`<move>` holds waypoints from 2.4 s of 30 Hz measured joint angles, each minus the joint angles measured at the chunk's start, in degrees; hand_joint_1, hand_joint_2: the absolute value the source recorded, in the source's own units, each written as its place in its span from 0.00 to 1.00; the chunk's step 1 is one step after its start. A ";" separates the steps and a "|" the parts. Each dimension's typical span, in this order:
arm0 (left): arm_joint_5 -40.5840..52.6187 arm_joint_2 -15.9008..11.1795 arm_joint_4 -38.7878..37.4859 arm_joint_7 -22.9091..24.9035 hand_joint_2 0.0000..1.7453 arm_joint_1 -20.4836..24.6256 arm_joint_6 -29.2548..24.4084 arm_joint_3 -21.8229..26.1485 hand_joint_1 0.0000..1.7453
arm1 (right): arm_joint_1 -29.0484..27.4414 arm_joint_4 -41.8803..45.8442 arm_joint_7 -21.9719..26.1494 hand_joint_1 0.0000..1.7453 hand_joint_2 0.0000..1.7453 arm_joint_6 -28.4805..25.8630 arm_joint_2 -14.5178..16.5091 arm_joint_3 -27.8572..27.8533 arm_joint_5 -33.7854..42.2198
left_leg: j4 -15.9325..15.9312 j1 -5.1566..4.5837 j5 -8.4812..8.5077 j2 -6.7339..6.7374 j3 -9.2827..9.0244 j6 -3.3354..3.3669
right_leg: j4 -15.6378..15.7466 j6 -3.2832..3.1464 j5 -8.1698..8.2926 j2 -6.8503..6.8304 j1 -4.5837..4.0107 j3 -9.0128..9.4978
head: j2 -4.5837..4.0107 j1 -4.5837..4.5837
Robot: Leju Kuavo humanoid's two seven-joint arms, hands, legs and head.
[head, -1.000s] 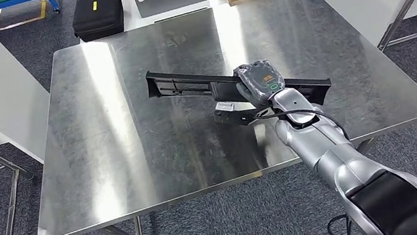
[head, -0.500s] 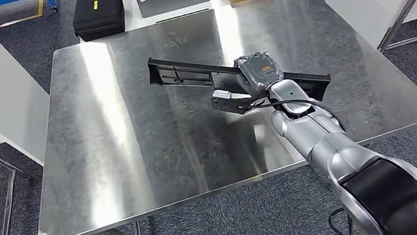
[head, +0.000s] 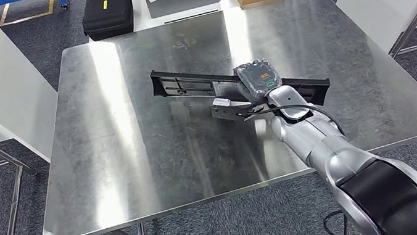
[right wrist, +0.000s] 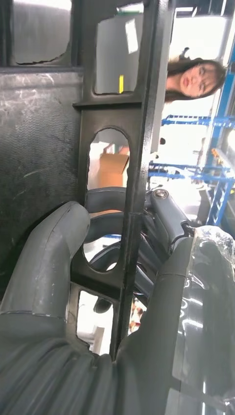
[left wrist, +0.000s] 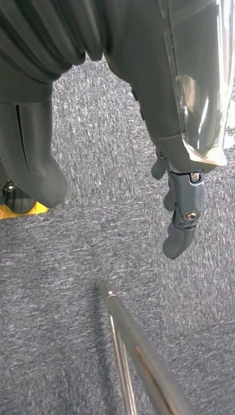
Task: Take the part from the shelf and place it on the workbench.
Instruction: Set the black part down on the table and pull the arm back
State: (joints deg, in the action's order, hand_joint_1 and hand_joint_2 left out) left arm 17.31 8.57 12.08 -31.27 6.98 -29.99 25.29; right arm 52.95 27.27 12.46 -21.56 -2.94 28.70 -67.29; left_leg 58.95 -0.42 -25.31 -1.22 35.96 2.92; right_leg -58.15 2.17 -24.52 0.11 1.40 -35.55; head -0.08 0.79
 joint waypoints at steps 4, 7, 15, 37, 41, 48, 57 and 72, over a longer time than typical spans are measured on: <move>-0.17 -0.06 0.01 -0.04 1.00 0.00 -0.08 -0.01 0.00 | -0.07 -0.29 0.00 0.96 1.00 -0.17 0.84 0.25 -0.47 | 10.24 0.67 -5.43 0.73 4.77 -1.51 | 0.09 -0.92 -0.07 0.06 0.35 0.29 | -0.01 0.34; -0.42 -0.07 -0.01 -0.07 1.00 -0.11 -0.08 0.01 0.00 | -0.31 -0.63 0.00 0.96 1.00 -0.23 1.14 0.44 -0.59 | 15.28 1.07 -6.04 1.00 7.99 -1.86 | 0.08 -0.99 -0.18 0.03 0.26 0.34 | 0.00 0.34; -0.52 -0.29 0.01 0.13 1.00 -0.10 1.36 0.00 0.00 | 0.00 -1.09 0.14 0.72 0.75 -0.60 1.64 0.53 -0.92 | -0.71 0.29 0.82 1.04 0.28 0.31 | 0.32 0.04 -0.37 -0.04 -0.23 0.46 | -0.01 0.26; -0.71 -0.31 -0.01 1.73 1.00 -0.30 4.40 0.20 0.00 | 0.23 -1.74 0.57 0.00 0.00 -1.55 1.70 1.18 -1.44 | 15.44 1.16 -6.85 0.99 7.38 -2.22 | 0.32 -1.25 -0.30 -0.01 0.09 0.85 | 0.00 0.37; -0.76 -0.48 -0.01 1.75 1.00 -0.23 4.78 0.25 0.00 | 0.57 -1.76 0.83 0.00 0.00 0.26 1.69 1.05 -0.24 | 2.98 0.87 -0.45 1.10 1.49 -0.93 | 0.39 -1.17 -0.33 0.03 -0.14 1.03 | 0.00 0.35; -1.01 -0.65 0.01 2.01 1.00 -0.16 5.44 0.57 0.00 | 2.37 -2.19 1.92 0.00 0.00 17.20 1.77 -2.39 9.13 | -2.68 0.44 1.30 1.41 -1.78 1.27 | -2.46 -0.28 -2.13 -0.04 -0.67 -0.30 | -0.01 0.12; -1.14 -0.38 -0.01 2.27 1.00 -0.43 5.42 0.66 0.00 | 3.12 -2.96 -1.73 0.00 0.00 22.00 1.61 -6.92 13.97 | -1.54 0.21 0.92 0.80 -1.34 0.67 | -0.99 1.04 -1.34 -0.05 -0.25 1.14 | 0.01 -0.05; -1.12 -0.27 -0.01 2.44 1.00 -1.14 4.84 1.59 0.00 | 4.23 -0.36 -0.90 0.00 0.00 26.25 -0.56 -7.31 16.81 | 1.86 0.84 0.17 1.08 0.73 -0.62 | 0.95 -1.07 -0.66 0.22 -0.10 2.16 | 0.00 0.23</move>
State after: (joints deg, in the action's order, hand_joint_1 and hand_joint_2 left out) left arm 16.19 8.30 12.07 -28.83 5.84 -25.15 26.88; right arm 57.19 26.91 11.56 4.69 -3.50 21.40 -50.47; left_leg 60.81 0.43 -25.14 -0.14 36.70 2.30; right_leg -57.21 1.10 -25.18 0.33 1.30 -33.40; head -0.08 1.02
